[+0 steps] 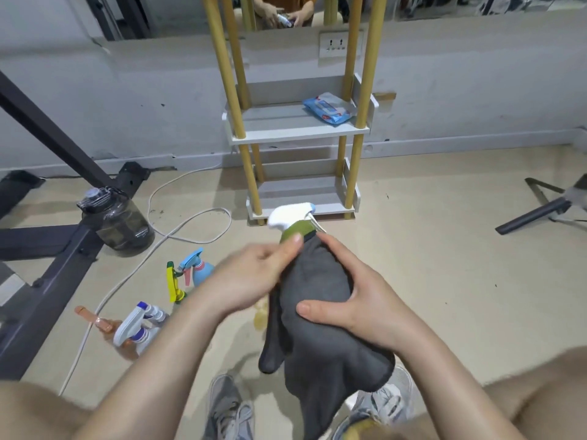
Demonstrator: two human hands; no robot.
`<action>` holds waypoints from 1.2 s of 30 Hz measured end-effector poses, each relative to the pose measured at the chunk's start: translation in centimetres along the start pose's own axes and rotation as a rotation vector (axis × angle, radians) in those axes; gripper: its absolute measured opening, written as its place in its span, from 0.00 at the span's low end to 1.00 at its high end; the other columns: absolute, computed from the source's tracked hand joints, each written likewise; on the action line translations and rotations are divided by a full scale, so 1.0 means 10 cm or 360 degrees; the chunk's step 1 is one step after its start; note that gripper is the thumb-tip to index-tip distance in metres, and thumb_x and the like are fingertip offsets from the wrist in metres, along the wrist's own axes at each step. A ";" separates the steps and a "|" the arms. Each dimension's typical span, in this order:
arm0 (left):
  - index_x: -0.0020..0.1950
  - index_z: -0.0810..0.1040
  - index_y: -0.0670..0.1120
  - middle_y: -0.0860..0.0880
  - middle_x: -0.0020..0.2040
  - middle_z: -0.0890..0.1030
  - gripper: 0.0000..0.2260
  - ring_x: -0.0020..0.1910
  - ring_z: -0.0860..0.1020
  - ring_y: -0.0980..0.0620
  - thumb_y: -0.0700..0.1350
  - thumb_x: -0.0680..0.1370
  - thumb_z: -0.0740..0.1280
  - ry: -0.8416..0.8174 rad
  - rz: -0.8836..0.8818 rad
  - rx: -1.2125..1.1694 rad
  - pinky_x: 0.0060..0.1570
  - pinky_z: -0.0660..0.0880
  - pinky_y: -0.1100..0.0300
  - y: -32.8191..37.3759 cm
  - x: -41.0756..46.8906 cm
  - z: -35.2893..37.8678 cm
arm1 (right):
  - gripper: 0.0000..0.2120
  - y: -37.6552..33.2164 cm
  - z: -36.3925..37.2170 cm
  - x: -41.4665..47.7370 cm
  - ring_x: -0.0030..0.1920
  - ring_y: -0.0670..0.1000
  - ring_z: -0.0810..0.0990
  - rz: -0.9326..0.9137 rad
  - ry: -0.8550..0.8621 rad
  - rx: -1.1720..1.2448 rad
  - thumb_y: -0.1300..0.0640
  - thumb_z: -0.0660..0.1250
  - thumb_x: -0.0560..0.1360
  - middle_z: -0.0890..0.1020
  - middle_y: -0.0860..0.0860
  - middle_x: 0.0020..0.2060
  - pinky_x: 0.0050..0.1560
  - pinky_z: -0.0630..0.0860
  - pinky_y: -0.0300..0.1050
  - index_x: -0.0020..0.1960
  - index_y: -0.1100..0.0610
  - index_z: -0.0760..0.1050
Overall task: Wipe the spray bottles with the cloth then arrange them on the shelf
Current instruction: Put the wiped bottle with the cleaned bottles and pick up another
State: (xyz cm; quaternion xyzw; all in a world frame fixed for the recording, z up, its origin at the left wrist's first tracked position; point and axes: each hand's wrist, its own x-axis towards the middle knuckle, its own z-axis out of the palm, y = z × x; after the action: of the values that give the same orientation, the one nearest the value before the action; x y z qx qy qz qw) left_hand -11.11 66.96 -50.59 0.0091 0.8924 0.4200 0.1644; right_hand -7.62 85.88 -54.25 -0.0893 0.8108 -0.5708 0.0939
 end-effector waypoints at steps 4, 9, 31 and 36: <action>0.33 0.80 0.41 0.49 0.27 0.78 0.31 0.29 0.76 0.51 0.70 0.74 0.62 0.0257 -0.0219 -0.0584 0.35 0.78 0.58 0.06 0.06 -0.09 | 0.40 0.03 0.15 -0.01 0.59 0.38 0.75 -0.0154 0.0152 -0.0340 0.44 0.78 0.64 0.77 0.40 0.57 0.61 0.71 0.34 0.72 0.36 0.66; 0.34 0.83 0.48 0.53 0.33 0.84 0.18 0.31 0.80 0.58 0.60 0.75 0.68 -0.0037 -0.0254 -0.0745 0.36 0.76 0.65 0.01 0.10 0.09 | 0.27 0.20 0.37 -0.03 0.51 0.40 0.78 -0.0284 0.0412 -0.0248 0.60 0.71 0.67 0.79 0.42 0.48 0.51 0.71 0.29 0.65 0.47 0.78; 0.47 0.82 0.45 0.47 0.48 0.83 0.11 0.49 0.80 0.43 0.37 0.76 0.60 0.0334 0.1653 0.1235 0.36 0.79 0.52 -0.25 0.02 -0.08 | 0.22 -0.27 0.59 -0.06 0.63 0.34 0.74 -0.0321 0.0601 0.0333 0.60 0.60 0.79 0.77 0.36 0.62 0.68 0.69 0.36 0.67 0.39 0.71; 0.54 0.80 0.40 0.46 0.48 0.82 0.08 0.47 0.80 0.42 0.32 0.79 0.65 0.0506 0.2028 0.1267 0.37 0.77 0.51 -0.12 -0.21 -0.09 | 0.20 -0.09 0.27 0.23 0.63 0.40 0.77 0.0079 0.0195 0.0596 0.62 0.56 0.83 0.80 0.42 0.63 0.66 0.72 0.39 0.69 0.47 0.74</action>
State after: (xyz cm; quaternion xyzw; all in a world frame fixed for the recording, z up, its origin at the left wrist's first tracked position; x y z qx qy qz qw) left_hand -9.21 65.18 -50.37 0.5196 0.8117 0.0769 -0.2554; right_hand -9.15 82.58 -54.37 -0.0152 0.6965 -0.7136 0.0734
